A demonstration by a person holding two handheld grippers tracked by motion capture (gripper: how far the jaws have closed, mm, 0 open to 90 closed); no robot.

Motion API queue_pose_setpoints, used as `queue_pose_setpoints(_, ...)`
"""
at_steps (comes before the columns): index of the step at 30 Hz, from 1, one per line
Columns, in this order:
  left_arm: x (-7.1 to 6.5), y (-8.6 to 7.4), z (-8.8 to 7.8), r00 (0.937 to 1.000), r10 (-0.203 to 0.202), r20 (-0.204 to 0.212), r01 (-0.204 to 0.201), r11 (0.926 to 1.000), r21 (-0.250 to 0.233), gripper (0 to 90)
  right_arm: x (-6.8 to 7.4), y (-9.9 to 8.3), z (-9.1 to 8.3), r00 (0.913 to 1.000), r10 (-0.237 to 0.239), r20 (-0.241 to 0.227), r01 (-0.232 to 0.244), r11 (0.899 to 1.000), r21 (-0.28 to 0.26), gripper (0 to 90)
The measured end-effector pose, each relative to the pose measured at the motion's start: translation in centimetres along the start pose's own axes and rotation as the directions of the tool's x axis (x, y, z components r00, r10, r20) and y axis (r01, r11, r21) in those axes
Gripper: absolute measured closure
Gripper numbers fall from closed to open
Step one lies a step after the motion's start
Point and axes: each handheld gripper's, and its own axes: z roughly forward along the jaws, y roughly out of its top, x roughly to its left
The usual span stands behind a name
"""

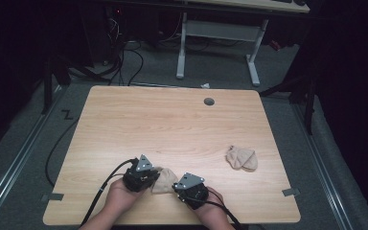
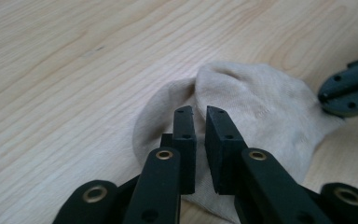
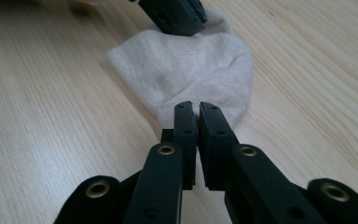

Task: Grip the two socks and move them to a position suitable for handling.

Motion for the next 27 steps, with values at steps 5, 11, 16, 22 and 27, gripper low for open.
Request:
queue_pose_setpoints(5, -0.7, -0.5, -0.4, 0.9994, 0.009, 0.034, -0.010, 0.9999, 0.004, 81.1, -1.0, -0.2, 0.2, 0.9991, 0.022, 0.037, -0.023, 1.000, 0.021, 86.0)
queue_pose_setpoints(11, -3.0, -1.7, -1.4, 0.9944, 0.055, 0.090, -0.056, 0.9984, 0.010, 80.3, -2.5, 0.6, 1.7, 0.9959, 0.017, 0.088, -0.020, 0.999, 0.027, 84.7)
queue_pose_setpoints(16, -2.4, -2.1, -3.0, 0.9980, 0.051, 0.038, -0.049, 0.9980, -0.041, 74.5, -3.5, 1.3, 2.3, 0.9939, 0.030, 0.106, -0.031, 0.999, 0.010, 82.6)
queue_pose_setpoints(22, 1.0, -2.7, -3.7, 0.9972, -0.058, -0.046, 0.055, 0.9957, -0.075, 72.4, -3.5, 1.7, 1.2, 0.9938, 0.037, 0.105, -0.034, 0.999, -0.031, 81.9)
queue_pose_setpoints(27, 2.1, -2.2, -2.7, 0.9937, -0.078, -0.081, 0.072, 0.9948, -0.072, 63.6, -2.3, 1.8, 0.7, 0.9986, 0.037, 0.037, -0.036, 0.998, -0.046, 79.2)
